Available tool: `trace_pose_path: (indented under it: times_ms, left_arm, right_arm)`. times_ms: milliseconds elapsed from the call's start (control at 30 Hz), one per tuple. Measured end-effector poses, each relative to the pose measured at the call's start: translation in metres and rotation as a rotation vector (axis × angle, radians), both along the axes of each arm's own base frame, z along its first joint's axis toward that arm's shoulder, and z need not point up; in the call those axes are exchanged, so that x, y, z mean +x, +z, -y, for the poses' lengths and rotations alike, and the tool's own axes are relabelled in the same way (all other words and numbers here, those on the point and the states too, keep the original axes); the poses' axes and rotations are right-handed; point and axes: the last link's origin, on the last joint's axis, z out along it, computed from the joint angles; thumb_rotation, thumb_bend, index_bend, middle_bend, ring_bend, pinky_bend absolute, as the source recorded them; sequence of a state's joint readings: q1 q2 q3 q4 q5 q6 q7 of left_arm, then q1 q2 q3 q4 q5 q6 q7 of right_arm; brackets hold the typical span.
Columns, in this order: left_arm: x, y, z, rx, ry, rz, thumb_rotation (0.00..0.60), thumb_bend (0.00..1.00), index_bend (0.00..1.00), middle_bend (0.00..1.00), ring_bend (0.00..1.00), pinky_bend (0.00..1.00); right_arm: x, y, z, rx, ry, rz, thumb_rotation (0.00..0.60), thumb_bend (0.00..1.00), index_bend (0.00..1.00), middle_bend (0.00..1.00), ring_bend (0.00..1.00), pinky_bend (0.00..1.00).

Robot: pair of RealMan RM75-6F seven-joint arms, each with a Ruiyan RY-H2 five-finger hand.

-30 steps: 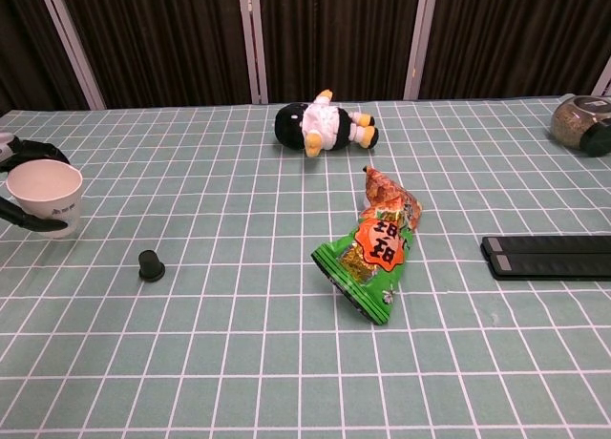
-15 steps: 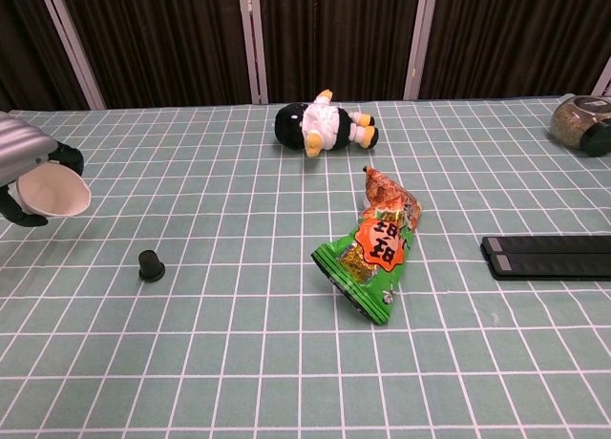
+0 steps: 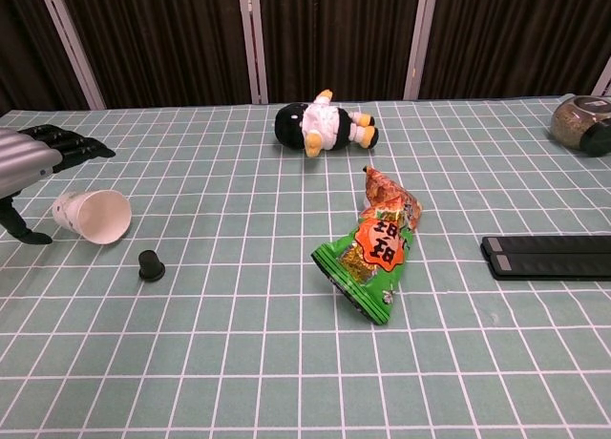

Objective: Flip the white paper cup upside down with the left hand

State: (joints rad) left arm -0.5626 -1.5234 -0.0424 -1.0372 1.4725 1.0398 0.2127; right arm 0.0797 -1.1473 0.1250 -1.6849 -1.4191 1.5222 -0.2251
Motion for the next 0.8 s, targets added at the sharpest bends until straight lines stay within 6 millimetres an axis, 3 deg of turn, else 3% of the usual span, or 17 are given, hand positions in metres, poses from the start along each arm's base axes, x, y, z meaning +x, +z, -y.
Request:
trace_pose_path:
  times_ms: [433,633,800]
  left_arm:
    - [-0.025,0.027,-0.005,-0.039,0.26,0.426,0.6,0.1,0.0,0.0,0.04,0.04]
    - [-0.037,0.025,-0.015,-0.04,0.367,0.735,0.6,0.1,0.06,0.06,0.08,0.07]
    - [-0.048,0.013,-0.024,-0.036,0.405,0.843,0.6,0.1,0.11,0.11,0.13,0.1]
  right_arm:
    - [0.002,-0.002,0.0,0.003,0.003,-0.008,0.6,0.0,0.0,0.0,0.0,0.0]
    - [0.002,-0.007,0.003,0.007,-0.006,-0.022,0.6,0.0,0.0,0.0,0.0,0.0]
    - [-0.001,-0.009,0.004,0.006,-0.02,-0.034,0.6,0.0,0.0,0.0,0.0,0.0]
